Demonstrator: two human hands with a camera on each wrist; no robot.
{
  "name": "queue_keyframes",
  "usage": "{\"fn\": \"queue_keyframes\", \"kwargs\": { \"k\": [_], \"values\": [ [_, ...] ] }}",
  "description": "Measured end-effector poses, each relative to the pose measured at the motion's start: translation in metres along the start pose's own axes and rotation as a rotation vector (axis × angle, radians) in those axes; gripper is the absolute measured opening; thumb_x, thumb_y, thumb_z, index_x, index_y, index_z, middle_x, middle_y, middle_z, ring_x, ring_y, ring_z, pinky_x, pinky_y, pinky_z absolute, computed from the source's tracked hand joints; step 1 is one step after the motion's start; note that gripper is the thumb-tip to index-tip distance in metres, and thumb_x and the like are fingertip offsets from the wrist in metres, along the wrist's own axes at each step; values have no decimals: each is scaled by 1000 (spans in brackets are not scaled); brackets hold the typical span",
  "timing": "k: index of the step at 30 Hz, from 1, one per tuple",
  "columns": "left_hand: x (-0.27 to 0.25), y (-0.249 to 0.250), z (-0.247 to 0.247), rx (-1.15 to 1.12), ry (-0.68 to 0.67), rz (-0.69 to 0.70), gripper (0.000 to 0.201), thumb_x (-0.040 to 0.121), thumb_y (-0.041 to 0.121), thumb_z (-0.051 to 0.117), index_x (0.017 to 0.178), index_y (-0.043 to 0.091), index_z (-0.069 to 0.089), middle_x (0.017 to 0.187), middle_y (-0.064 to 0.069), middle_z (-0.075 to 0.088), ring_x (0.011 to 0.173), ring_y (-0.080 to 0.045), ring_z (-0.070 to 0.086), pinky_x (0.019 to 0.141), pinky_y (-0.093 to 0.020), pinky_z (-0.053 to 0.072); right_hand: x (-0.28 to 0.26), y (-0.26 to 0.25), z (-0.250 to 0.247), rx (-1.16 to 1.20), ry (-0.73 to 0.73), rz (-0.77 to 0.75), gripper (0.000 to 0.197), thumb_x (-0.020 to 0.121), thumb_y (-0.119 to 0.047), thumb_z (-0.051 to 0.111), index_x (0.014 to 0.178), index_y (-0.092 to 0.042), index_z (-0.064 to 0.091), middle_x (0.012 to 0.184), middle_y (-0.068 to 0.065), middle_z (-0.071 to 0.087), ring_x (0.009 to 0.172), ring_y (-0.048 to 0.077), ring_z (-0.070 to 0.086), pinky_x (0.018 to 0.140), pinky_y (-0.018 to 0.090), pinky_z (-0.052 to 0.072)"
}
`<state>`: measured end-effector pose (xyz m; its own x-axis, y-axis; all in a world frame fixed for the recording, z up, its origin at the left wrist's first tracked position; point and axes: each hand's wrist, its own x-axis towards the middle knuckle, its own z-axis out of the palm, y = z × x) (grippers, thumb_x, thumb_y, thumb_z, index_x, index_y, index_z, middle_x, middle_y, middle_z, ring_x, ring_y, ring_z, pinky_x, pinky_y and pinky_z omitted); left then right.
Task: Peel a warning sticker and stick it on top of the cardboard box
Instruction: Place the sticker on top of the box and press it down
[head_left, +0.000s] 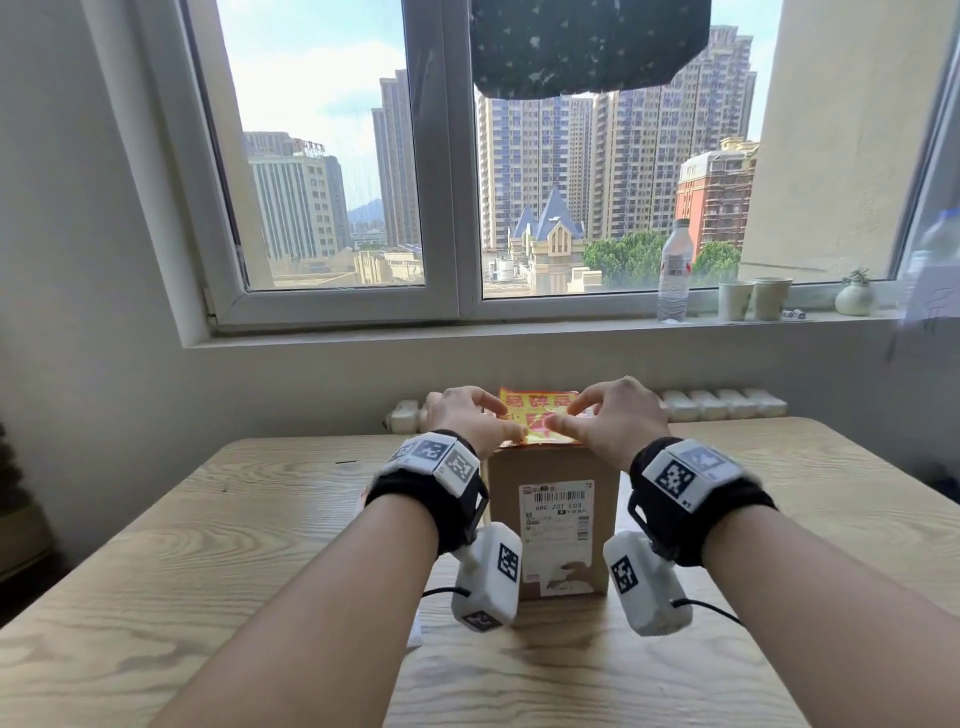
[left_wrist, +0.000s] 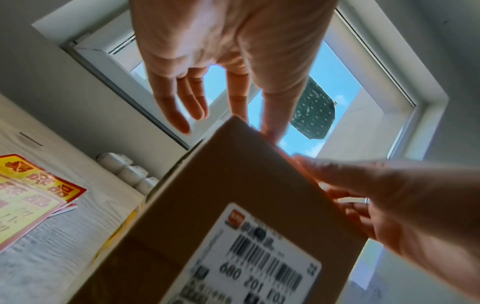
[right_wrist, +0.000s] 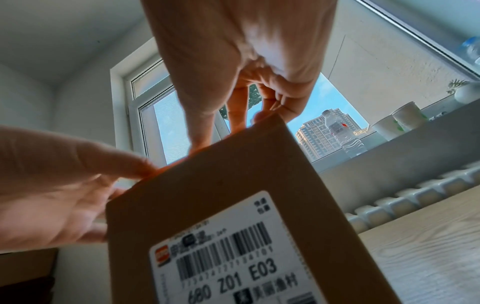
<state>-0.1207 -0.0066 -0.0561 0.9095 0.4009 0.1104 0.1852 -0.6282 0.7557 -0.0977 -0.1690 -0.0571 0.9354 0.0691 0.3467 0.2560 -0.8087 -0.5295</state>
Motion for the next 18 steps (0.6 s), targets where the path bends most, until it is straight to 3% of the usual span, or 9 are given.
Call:
{"fn": "queue_keyframes", "kwargs": {
  "k": [2,3,5,6,8,11,14,16,18],
  "values": [
    [-3,0,7,48,-12,60,49,65,50,76,110,37,64,133,-1,46,128,-21,43,108,-34,36,-2,0,1,-3,-24,-30,46,72,-52,74,105,-20,72,109,9,61,104,23,59,90,29,44],
    [-3,-1,9,22,-42,72,53,66,49,76,115,37,63,133,-1,49,125,-20,47,105,-32,40,-3,1,0,-5,-29,-40,46,72,-50,75,108,-20,71,110,9,60,105,23,58,90,29,44],
    [-3,-1,7,-78,-140,60,52,69,42,78,118,35,64,128,-1,59,108,-17,60,84,-25,52,-2,4,-2,14,-39,-53,40,75,-41,76,110,-22,70,112,9,61,104,22,59,87,25,42],
    [-2,-1,5,-101,-187,56,51,71,38,78,120,33,64,125,-1,61,99,-15,62,71,-19,51,-1,7,-4,36,-48,-49,36,76,-35,76,109,-23,71,113,9,63,104,22,60,86,23,41],
    [1,0,0,-93,-244,78,55,74,29,77,127,30,61,124,0,60,99,-14,60,65,-13,46,1,11,-10,83,-73,-39,29,78,-21,74,106,-25,74,113,8,69,102,20,63,87,22,46],
    [8,6,-4,-45,-203,189,61,76,25,75,133,31,56,145,-1,46,129,-17,49,88,-15,42,6,12,-16,85,-48,-71,28,82,-12,64,105,-23,75,114,6,69,104,21,64,96,28,50],
    [11,15,2,130,-183,213,54,81,38,66,133,41,53,161,-6,18,147,-23,24,114,-35,32,14,4,-12,-46,-19,-161,30,91,-22,55,117,-25,68,129,2,60,122,21,51,105,33,39],
    [9,19,10,255,-237,203,53,86,39,58,138,41,47,163,-10,8,151,-28,11,121,-41,14,19,-3,-5,-161,-148,-202,39,95,-25,47,133,-30,55,148,0,43,138,22,31,116,41,27],
    [9,19,15,283,-282,200,52,92,38,50,143,38,42,163,-12,3,151,-30,2,120,-38,3,21,-8,6,-224,-319,-199,48,99,-27,37,147,-29,35,160,3,20,148,22,12,121,40,9]
  ]
}}
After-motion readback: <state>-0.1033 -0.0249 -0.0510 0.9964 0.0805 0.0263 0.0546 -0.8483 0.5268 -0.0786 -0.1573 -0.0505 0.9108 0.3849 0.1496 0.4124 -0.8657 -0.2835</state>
